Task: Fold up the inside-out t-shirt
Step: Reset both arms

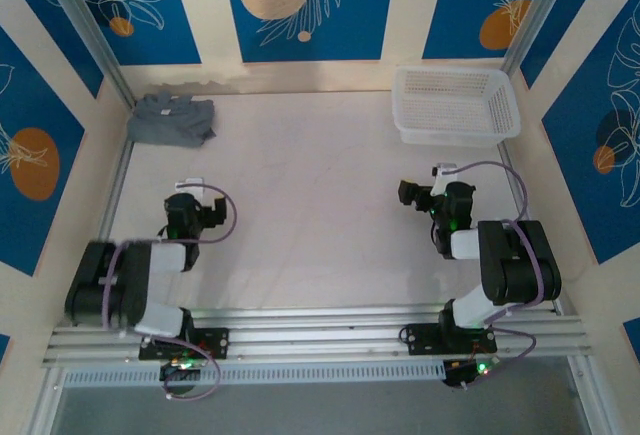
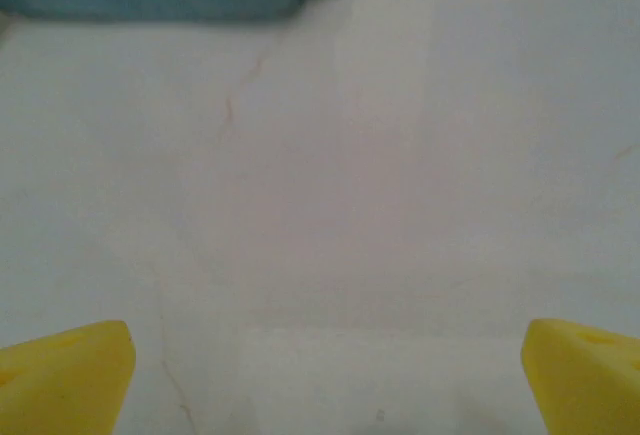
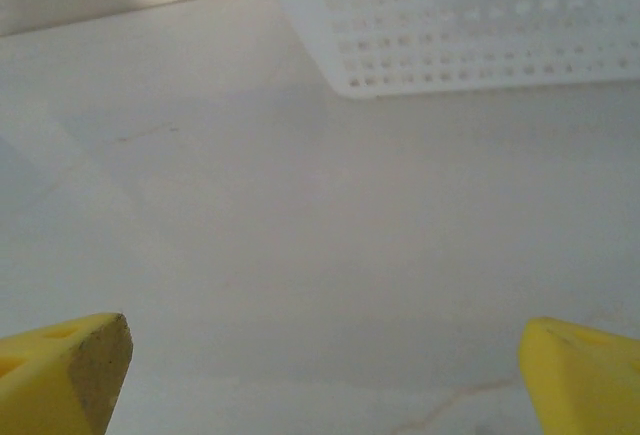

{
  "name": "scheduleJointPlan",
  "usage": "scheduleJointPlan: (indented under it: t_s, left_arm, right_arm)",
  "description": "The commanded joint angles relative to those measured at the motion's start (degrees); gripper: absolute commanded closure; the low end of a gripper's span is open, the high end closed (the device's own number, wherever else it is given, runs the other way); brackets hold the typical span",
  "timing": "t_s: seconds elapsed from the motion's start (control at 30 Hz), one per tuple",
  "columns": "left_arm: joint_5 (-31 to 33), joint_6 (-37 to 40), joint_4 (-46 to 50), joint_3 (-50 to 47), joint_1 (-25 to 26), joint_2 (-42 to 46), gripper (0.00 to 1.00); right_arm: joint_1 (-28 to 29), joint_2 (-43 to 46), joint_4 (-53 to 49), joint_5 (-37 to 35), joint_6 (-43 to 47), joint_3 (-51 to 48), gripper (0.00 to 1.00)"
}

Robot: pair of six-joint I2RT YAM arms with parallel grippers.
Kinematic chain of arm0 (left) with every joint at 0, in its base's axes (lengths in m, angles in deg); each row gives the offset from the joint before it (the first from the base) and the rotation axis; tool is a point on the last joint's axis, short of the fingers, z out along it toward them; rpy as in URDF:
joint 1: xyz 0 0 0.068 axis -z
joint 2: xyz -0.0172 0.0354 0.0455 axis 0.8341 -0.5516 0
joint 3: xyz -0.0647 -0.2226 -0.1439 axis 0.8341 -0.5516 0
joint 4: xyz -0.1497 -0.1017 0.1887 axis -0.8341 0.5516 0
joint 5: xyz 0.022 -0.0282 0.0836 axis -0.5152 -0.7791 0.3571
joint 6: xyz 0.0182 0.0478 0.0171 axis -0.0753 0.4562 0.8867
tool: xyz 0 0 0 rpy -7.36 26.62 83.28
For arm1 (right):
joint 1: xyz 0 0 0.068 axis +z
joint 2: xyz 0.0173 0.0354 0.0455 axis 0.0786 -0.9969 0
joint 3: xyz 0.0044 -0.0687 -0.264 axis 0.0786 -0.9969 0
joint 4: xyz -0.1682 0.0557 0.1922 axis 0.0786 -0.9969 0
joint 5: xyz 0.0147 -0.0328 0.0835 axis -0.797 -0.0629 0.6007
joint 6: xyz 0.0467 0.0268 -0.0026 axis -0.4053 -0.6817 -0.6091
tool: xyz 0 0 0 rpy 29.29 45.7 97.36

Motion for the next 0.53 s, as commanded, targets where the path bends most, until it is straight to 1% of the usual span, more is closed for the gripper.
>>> scheduleJointPlan:
  t_s: [0.0,0.03,0.1,0.13,0.17,0.27,0.5]
  left_arm:
    - [-7.3,0.9,-4.9,3.2,-1.0,0.1,0.01]
    - [-6.9,0.9,-10.3,2.7,-0.9,-2.3,0.01]
    - [-6.7,1.2,-5.3,3.7,-0.5,-0.9,0.01]
    - [-5.5,1.7,-7.4,3.6,0.1,-1.9,0.01]
    - [-3.9,2.2,-5.2,4.0,1.0,-1.3,0.01]
    - [-7.8,3.9,-3.0,5.4,1.2,-1.4,0.01]
    - [-8.1,3.9,-2.9,5.6,1.1,-1.5,0.01]
  right_arm:
    - [0.4,0.4,-0.3,-3.2,1.7,1.7,0.01]
    - [0.7,0.1,0.4,-3.1,2.0,1.6,0.01]
    - [0.8,0.3,-0.9,-2.9,2.3,2.1,0.01]
    - [0.9,0.2,-0.5,-3.0,2.5,2.0,0.01]
    - [0.9,0.3,-0.9,-3.0,2.5,2.1,0.01]
    - [1.0,0.2,-0.9,-3.0,2.6,2.2,0.01]
    - [1.6,0.3,-0.6,-4.2,3.0,2.0,0.01]
